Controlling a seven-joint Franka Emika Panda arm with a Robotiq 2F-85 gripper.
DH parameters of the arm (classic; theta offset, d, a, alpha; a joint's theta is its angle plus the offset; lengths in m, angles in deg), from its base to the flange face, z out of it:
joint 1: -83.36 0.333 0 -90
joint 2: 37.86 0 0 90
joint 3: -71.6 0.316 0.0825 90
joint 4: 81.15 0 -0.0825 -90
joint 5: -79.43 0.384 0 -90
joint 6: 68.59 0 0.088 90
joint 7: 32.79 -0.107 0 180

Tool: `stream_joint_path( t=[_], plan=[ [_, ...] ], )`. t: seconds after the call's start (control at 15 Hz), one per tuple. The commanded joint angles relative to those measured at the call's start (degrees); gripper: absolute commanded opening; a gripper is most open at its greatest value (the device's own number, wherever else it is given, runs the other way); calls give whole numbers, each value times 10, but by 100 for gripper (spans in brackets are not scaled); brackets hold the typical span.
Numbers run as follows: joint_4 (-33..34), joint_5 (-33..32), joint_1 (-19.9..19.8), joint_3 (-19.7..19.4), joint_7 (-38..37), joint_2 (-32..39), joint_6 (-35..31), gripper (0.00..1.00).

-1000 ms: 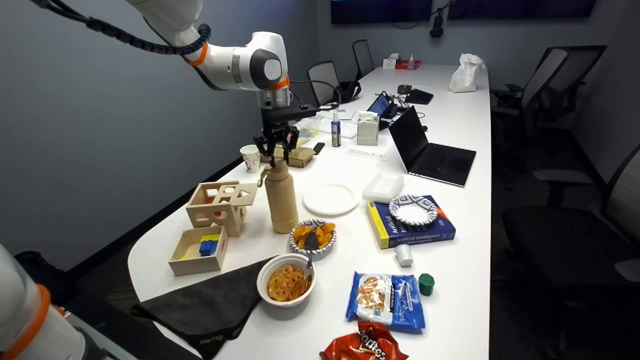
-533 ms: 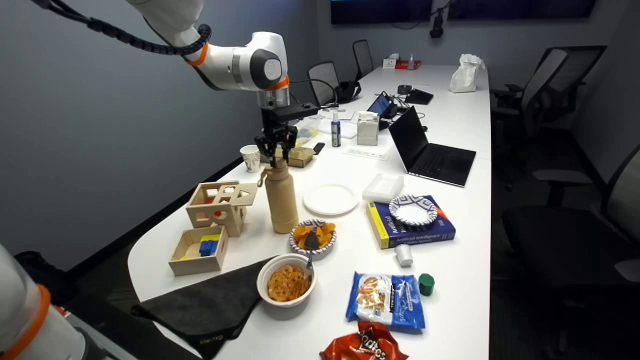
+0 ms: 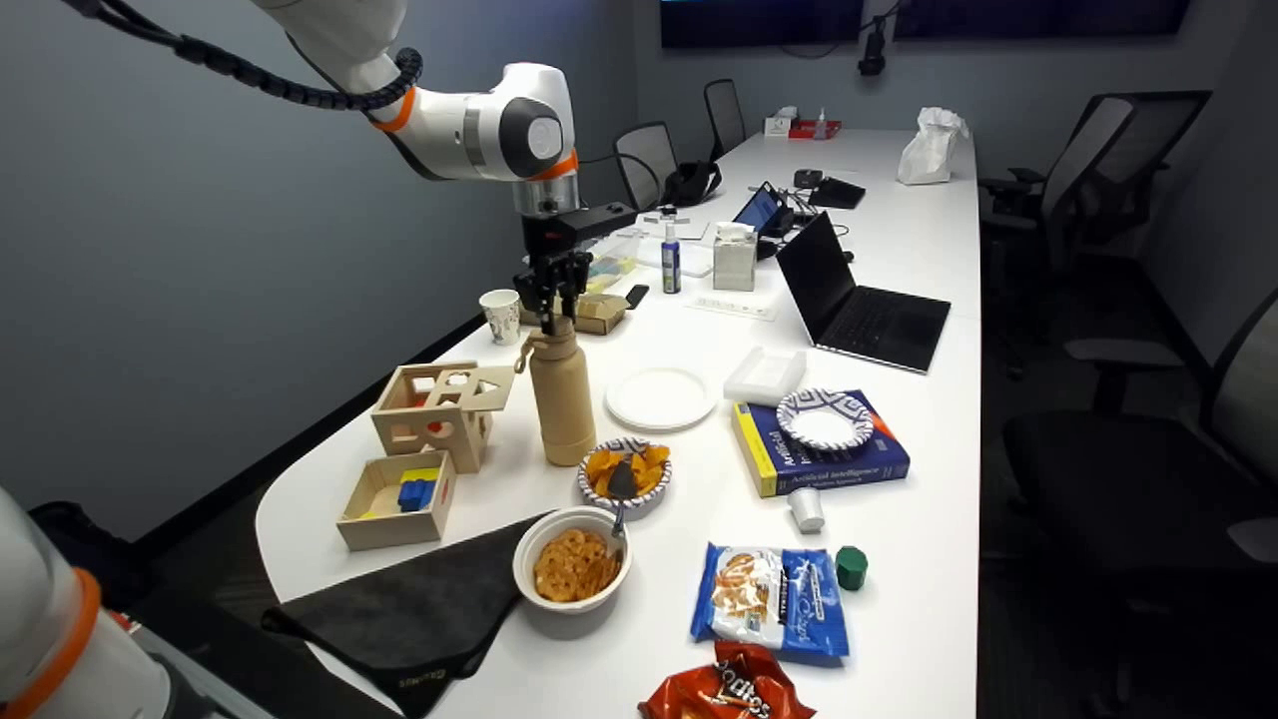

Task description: Twist the lid on the bottle

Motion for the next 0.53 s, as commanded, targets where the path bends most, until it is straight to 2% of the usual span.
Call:
stream_joint_path(
  t=[0.0, 0.47],
  plan=[
    [15, -11, -7, 7, 54, 23, 5, 21],
    [10, -11, -7, 7, 129, 19, -1, 21]
  ],
)
